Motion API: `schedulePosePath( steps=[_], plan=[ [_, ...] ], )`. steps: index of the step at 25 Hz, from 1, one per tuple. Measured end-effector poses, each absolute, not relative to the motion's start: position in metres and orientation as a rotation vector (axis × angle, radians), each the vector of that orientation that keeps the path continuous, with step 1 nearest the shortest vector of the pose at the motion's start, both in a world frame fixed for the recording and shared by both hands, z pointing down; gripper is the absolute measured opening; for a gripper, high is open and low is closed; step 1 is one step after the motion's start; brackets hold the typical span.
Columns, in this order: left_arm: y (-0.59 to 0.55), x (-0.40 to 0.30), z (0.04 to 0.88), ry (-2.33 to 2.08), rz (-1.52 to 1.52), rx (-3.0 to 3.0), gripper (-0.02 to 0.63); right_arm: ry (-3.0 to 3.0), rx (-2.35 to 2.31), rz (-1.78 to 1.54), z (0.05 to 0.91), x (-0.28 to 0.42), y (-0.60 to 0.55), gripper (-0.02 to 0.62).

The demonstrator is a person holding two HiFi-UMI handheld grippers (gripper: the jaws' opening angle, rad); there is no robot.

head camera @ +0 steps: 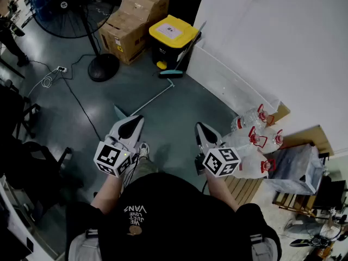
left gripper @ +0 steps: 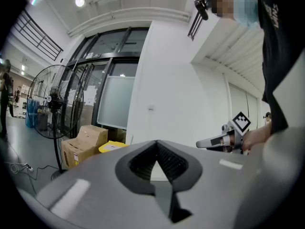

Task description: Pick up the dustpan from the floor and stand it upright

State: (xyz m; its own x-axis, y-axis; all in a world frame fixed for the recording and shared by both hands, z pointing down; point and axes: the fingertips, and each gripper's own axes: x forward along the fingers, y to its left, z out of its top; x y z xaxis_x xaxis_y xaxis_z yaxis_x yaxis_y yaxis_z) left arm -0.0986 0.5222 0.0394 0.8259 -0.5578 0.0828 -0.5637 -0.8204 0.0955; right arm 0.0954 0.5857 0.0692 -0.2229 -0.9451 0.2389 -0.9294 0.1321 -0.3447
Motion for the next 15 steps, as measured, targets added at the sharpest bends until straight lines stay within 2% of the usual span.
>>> schedulePosePath(
  steps=[15],
  plan=[
    [0.468, -0.110, 0.073, -0.971, 0.128, 2.783, 0.052, 2.363, -1.834, -0.689, 0.085, 0.090, 0.523, 0.003]
  ],
)
